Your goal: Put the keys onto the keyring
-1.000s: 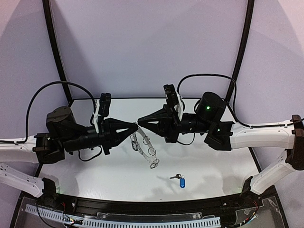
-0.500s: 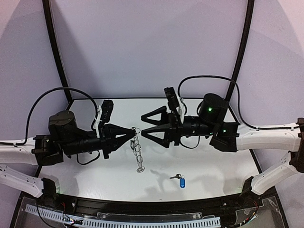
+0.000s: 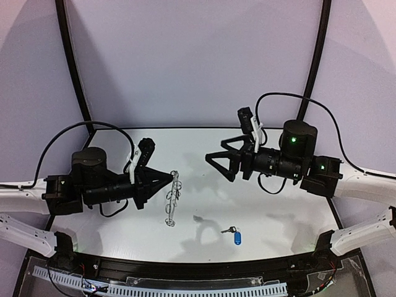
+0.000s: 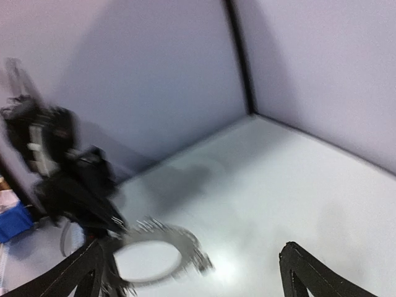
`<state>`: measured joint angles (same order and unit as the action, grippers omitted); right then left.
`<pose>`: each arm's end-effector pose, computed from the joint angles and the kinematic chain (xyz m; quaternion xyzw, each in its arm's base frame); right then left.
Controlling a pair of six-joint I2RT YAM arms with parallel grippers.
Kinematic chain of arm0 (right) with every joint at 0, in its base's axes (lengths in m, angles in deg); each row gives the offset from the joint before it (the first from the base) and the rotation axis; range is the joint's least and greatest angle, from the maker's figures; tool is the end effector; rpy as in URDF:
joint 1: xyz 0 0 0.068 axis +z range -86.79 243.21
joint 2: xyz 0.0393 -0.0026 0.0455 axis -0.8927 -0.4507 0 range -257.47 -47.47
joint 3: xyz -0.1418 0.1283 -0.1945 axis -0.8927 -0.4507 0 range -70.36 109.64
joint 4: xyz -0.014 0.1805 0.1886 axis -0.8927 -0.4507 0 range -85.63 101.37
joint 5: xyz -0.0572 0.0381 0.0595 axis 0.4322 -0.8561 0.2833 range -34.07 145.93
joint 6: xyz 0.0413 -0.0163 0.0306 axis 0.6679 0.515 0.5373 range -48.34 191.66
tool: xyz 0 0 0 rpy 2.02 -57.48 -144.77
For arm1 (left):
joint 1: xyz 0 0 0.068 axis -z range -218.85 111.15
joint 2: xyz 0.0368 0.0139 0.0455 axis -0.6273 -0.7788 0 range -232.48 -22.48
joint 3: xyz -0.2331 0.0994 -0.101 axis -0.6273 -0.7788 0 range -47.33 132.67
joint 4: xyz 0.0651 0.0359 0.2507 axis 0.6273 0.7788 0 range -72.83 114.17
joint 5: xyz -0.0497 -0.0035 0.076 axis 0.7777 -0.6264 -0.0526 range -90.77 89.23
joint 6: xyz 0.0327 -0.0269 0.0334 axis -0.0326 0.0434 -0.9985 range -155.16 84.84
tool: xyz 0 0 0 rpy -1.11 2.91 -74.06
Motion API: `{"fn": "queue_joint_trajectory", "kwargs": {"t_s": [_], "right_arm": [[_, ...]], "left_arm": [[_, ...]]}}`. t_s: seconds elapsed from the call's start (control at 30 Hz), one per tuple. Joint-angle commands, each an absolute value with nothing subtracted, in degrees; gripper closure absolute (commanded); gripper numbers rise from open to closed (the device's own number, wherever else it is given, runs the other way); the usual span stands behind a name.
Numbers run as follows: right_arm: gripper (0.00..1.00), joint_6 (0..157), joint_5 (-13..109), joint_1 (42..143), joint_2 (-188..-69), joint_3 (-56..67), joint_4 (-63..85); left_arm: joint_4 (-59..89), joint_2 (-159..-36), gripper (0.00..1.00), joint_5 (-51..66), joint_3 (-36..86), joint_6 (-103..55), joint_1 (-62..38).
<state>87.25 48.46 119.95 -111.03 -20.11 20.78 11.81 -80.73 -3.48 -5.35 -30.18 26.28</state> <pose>0.1407 0.2232 0.3444 -0.2979 0.6670 0.4404 0.5219 0.1027 -0.2175 0.3062 0.3733 0.6747 -0.3507 0.5315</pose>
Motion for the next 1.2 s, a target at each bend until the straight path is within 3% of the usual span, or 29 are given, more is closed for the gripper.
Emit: {"fn": "queue_joint_trajectory", "kwargs": {"t_s": [0.0,0.23,0.47,0.6,0.67,0.83,1.17], "right_arm": [[0.01,94.8,63.6,117.8,-111.3,-17.7,-3.3],[0.01,109.0,64.9,115.5,-114.9,-17.5,-27.7],[0.07,120.1,55.2,114.7,-116.7,-25.4,-25.7],[0.16,122.5,50.1,113.0,-118.8,-29.0,-21.0],[0.28,123.0,47.8,112.0,-120.6,-30.5,-17.4],[0.48,122.4,42.7,110.6,-125.9,-31.4,-11.4],[0.59,120.6,36.7,110.1,-130.9,-31.5,-10.2]], "left_arm": [[9.8,-81.4,0.99,-5.3,-4.7,-34.1,26.4],[10.2,-81.9,0.99,-6.1,-4.9,-38.7,26.4],[9.7,-81.2,0.99,-6.5,-5.9,-38.8,26.4],[10.2,-81.2,0.99,-5.9,-6.0,-38.6,26.4],[10.6,-81.3,0.99,-5.6,-6.0,-38.3,26.4],[11.2,-80.9,0.99,-4.8,-6.0,-38.0,26.4],[12.0,-80.0,0.99,-4.2,-6.4,-37.1,26.4]]}}
